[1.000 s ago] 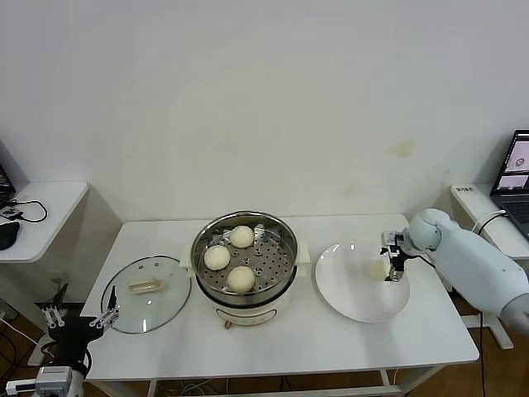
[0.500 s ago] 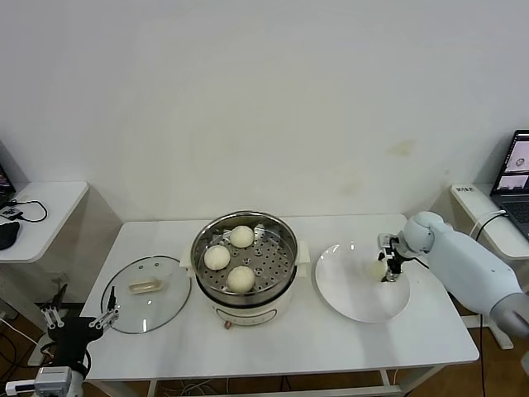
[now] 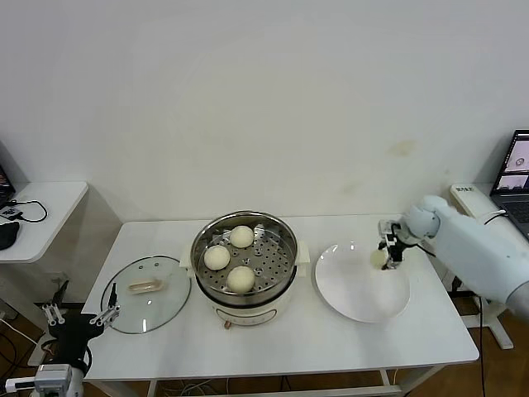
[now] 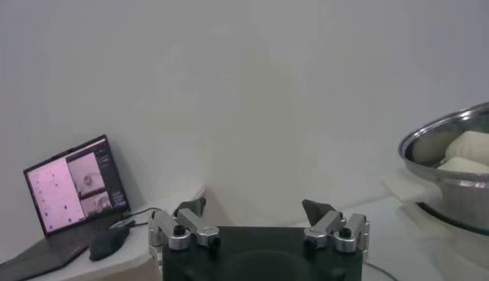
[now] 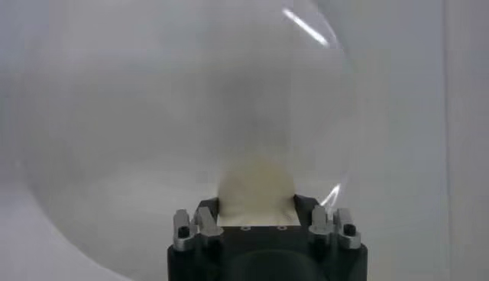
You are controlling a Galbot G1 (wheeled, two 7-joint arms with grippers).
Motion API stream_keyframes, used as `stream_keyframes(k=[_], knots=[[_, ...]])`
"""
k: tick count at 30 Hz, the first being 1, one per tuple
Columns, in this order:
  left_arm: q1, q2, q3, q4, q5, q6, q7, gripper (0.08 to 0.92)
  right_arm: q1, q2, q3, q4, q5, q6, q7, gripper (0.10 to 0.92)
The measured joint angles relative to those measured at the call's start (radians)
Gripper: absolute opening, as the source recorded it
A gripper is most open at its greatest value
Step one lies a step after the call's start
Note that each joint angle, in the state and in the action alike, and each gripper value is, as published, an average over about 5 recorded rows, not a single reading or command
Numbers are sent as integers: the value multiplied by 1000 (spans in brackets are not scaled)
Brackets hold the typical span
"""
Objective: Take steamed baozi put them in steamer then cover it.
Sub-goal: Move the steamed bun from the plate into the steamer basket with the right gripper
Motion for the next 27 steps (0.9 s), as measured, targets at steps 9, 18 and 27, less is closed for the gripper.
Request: stream_keyframes(k=[9,18,27], knots=[[-8,12,4,0,-7,-3,1,823,252,-9,-175,174,139,-77,5,628],[-22,15,5,7,-11,-3,1,823,459,55,-325,296,335,-182,52,636],[-20,9,-5,15,-11,-4,1,823,493,169,-387,333,509,-297,132,636]])
